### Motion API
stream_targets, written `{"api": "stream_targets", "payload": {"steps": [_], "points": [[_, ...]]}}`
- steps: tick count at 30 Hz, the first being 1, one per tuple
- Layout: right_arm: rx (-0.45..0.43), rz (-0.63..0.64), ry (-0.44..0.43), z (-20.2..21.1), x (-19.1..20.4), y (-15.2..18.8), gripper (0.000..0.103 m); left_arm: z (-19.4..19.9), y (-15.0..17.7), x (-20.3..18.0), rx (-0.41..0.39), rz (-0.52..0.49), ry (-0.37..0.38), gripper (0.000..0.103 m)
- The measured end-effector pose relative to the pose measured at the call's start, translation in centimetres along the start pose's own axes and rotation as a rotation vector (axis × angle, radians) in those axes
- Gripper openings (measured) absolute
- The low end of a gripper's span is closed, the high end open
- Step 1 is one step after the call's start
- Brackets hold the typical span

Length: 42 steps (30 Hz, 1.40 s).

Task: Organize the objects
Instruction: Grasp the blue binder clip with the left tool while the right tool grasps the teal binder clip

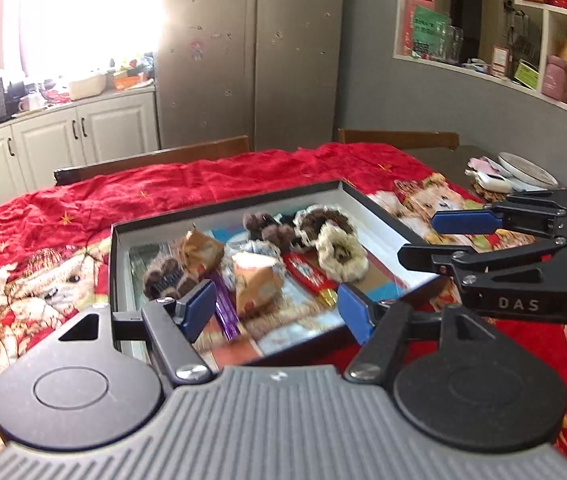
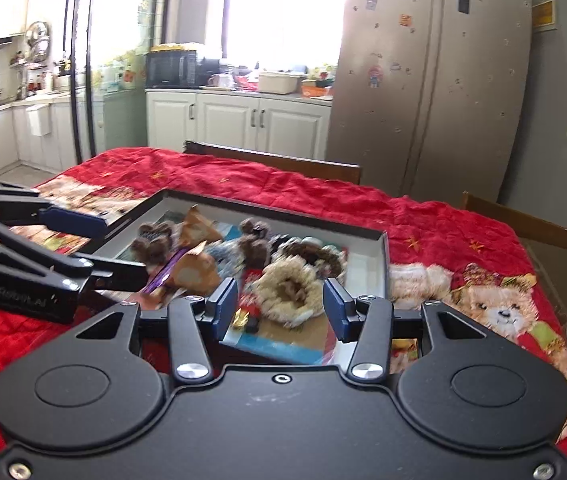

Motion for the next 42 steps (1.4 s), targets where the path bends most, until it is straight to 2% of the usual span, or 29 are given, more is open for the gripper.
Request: {"api": "stream_targets", "payload": {"steps": [9,15,26,31,35,39,42], "points": [[0.008,0.041,-0.128,0.7,2.9,3.1,0.049,0.7,2.5,-0.5,0.038,0.017,0.035,0.078],[0.059,0.064,-0.222,-0.5,3.7,5.4,0.049,0.5,3.3,-0.8,0.065,0.065,0.039,0.078],[0.147,0.126,-0.269,-4.1,4.5,8.3,0.046,-1.1,4.8,-1.4,0.124,0.114,0.018,0.078],[0.140,0.139,-0.303,-5.1,4.5,7.9,0.046,-1.8,5.3,-1.5,0.140,0.117,0.014,0.078],[0.145,0.165,-0.313,-5.7,5.0,7.7,0.040,-1.9,5.3,-1.4,0.143,0.122,0.015,0.078],[0.149,0.179,-0.329,-5.4,5.5,7.9,0.027,-1.9,5.3,-1.3,0.145,0.125,0.015,0.078],[0.155,0.183,-0.321,-5.0,5.7,8.1,0.027,-2.0,5.4,-1.5,0.145,0.120,0.016,0.078]]}}
Point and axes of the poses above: each gripper's, at about its wrist camera, not at the fingertips, and z roughly against the way its jaws point, x to its left, y to its underside, the point moved 6 cm from there along -z, roughly the way its jaws point, and after that the axes turned 11 degrees about -y, right-handed, at the moved point
